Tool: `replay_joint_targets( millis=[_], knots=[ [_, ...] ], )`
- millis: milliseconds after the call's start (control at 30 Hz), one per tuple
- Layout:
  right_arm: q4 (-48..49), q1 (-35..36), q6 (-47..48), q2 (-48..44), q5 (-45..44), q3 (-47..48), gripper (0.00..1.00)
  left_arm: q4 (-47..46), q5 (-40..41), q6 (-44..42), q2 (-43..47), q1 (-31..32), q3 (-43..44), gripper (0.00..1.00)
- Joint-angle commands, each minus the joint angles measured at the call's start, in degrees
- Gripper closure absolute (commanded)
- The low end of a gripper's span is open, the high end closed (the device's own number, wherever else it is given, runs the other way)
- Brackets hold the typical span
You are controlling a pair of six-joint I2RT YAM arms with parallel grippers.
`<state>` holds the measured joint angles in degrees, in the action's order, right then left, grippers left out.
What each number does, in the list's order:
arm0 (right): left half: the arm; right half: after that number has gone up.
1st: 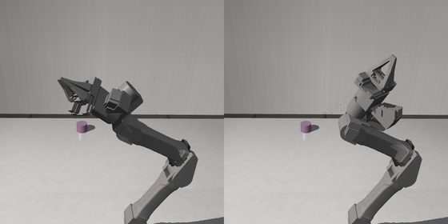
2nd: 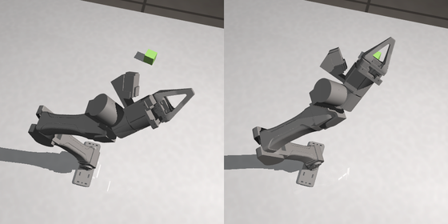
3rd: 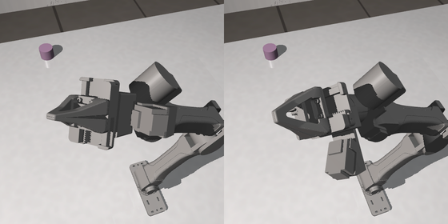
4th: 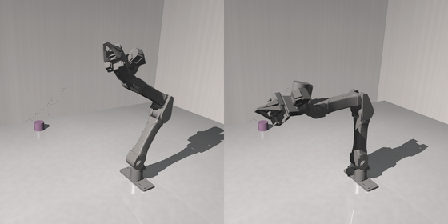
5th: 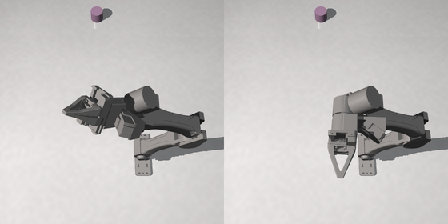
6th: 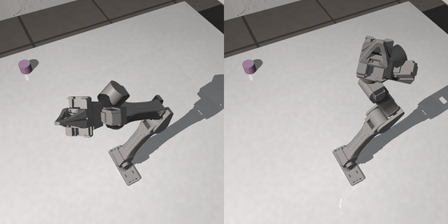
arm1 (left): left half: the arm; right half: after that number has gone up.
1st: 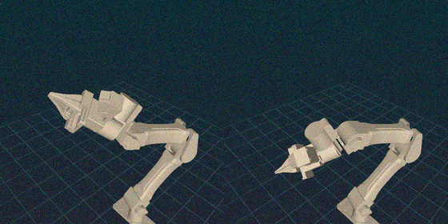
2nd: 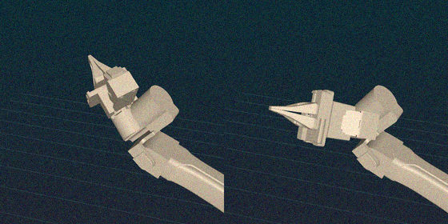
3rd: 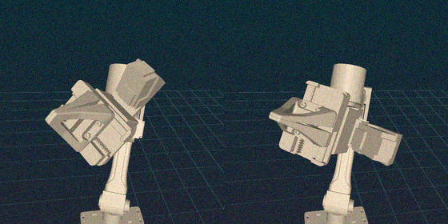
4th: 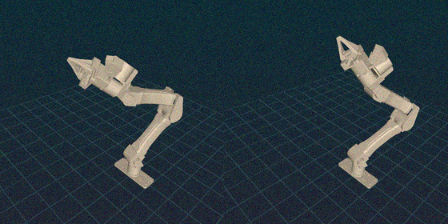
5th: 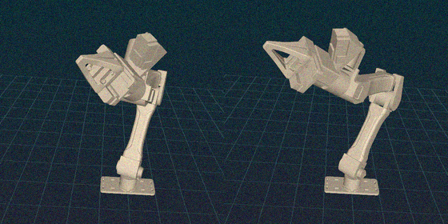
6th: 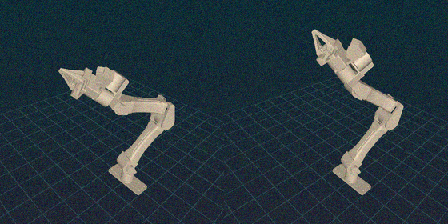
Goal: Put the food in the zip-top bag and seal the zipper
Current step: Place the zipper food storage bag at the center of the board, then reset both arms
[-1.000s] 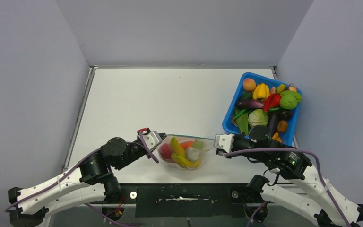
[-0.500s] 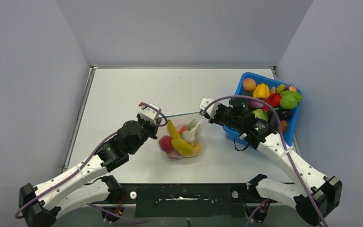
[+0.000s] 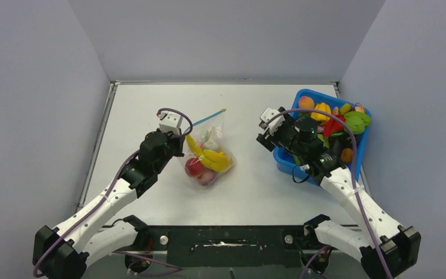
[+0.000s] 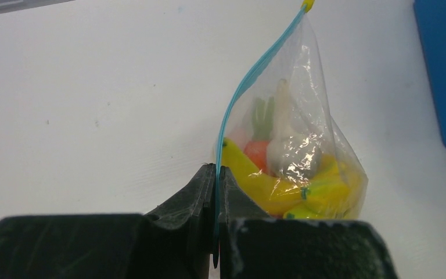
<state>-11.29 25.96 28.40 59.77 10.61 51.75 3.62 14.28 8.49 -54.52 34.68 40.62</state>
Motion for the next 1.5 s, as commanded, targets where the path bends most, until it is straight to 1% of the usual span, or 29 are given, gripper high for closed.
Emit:
replay_joint_targets(
  millis=[0,33,100,133,233,333,400,600,800,900,933,1067,1200,1300,1400,1467],
  knots=[
    [7.11,0.40,-8.91,-8.64,-2.17,-2.76,0.28,-3.02,-2.51,1.35,-0.86,-2.98,3.14,1.00],
    [7.11,0.53,-11.04,-10.03,-2.78,-2.90,0.22,-2.71,-2.65,1.43,-1.10,-3.65,3.08,1.00],
    [5.81,0.63,-16.36,-12.29,-3.79,-2.25,0.00,-1.05,-2.44,2.42,-1.81,-5.08,3.18,1.00],
    [4.83,0.55,-19.12,-13.17,-4.40,-1.59,0.02,-0.04,-2.47,3.13,-2.09,-5.83,3.39,1.00],
    [2.11,0.66,-27.02,-14.89,-8.71,0.27,0.02,1.70,-2.67,4.58,-2.15,-7.33,3.47,1.00],
    [-1.01,0.54,-32.37,-15.42,-11.58,1.94,0.02,1.78,-2.39,5.71,-1.13,-7.60,2.91,1.00],
    [-3.31,0.60,-34.55,-15.25,-13.30,3.06,0.02,2.02,-1.76,6.42,-0.36,-7.69,2.63,0.96],
    [-6.49,0.59,-39.44,-14.99,-15.19,3.01,0.02,4.77,0.61,7.78,0.84,-7.78,3.60,0.74],
    [-9.78,0.60,-43.32,-13.25,-17.02,4.77,0.02,7.12,2.49,7.35,1.88,-7.78,5.21,0.54],
    [-10.24,0.61,-46.67,-13.10,-18.74,4.82,0.02,7.27,3.37,7.74,3.81,-7.78,5.42,0.33],
    [-10.35,0.60,-47.92,-13.08,-19.90,4.71,0.02,7.24,3.58,7.77,4.92,-7.80,5.48,0.31],
    [-11.15,0.59,-52.01,-13.27,-23.84,4.68,0.02,6.80,3.83,9.22,7.92,-7.78,6.20,0.29],
    [-10.66,0.65,-56.40,-14.37,-26.58,4.59,0.02,6.75,-0.05,10.48,9.25,-7.70,7.80,0.29],
    [-10.40,0.59,-56.96,-14.60,-26.66,4.95,0.02,6.93,-0.83,14.07,9.69,-7.69,8.69,0.28],
    [-10.42,0.58,-57.15,-14.18,-26.03,4.99,0.02,6.42,-3.96,15.38,10.24,-7.69,8.89,0.28],
    [-10.41,0.59,-57.79,-14.06,-25.39,4.66,0.02,4.78,-7.45,15.11,10.84,-7.69,8.51,0.28]
  ],
)
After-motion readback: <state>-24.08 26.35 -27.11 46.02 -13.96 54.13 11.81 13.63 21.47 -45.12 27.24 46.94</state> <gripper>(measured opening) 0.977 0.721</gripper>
